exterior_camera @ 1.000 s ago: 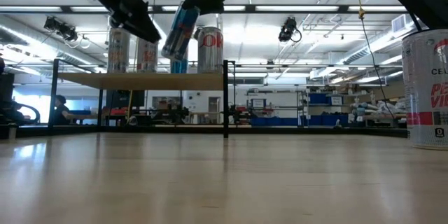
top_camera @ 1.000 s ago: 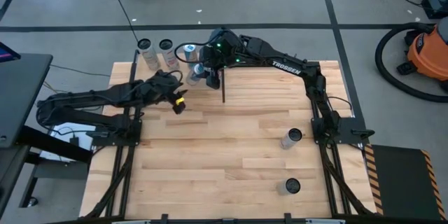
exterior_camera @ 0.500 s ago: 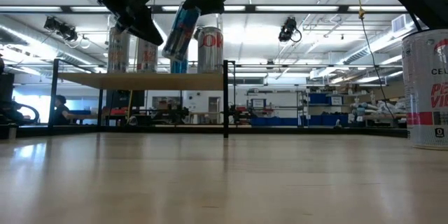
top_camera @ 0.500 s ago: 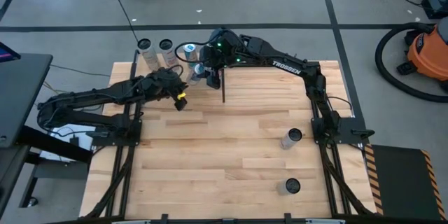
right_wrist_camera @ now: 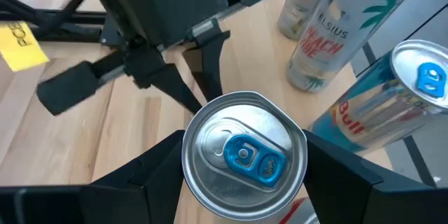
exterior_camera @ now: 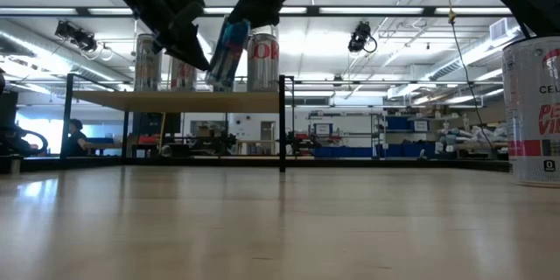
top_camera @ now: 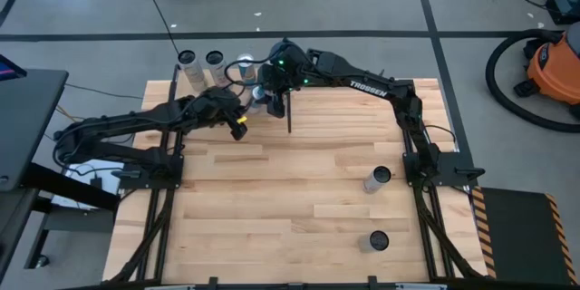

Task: Place canned beverage on shelf
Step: Put the blue soda can on the shelf aligned with the other blue can

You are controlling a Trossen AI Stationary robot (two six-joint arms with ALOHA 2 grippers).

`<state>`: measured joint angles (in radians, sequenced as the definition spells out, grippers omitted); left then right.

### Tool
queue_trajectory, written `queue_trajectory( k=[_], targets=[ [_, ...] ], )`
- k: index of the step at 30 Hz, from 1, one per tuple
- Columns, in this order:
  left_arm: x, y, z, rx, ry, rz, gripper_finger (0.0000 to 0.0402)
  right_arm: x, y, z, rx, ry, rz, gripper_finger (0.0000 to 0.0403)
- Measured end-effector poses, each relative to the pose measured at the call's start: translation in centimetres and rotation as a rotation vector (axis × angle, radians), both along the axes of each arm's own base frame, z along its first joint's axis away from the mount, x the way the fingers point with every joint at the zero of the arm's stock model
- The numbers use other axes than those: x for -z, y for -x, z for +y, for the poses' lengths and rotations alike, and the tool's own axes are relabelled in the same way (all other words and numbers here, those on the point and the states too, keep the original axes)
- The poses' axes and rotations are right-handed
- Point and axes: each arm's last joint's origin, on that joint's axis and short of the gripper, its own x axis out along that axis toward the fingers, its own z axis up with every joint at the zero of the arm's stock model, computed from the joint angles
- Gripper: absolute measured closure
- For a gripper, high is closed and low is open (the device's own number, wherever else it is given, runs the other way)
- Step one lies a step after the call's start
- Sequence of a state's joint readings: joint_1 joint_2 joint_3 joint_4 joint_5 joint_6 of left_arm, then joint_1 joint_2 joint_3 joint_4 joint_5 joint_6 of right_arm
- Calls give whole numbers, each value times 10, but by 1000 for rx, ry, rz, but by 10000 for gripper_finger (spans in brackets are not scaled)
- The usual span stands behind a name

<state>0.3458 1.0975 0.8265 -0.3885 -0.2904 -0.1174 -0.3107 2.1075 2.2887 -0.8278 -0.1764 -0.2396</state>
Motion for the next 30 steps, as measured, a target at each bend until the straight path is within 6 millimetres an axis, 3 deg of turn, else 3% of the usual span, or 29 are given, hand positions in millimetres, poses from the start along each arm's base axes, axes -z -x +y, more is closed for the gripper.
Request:
queue_trajectory(
  k=[7,15,30],
  targets=[
    [6,-7,3,-2,3,10,349,0,0,-3,3,0,-7,148],
    [7,-6,2,-2,7,23,349,14,-6,-9,6,6,-39,148],
    [6,-6,2,12,-3,27,349,10,-11,-11,6,30,-111,148]
  ],
)
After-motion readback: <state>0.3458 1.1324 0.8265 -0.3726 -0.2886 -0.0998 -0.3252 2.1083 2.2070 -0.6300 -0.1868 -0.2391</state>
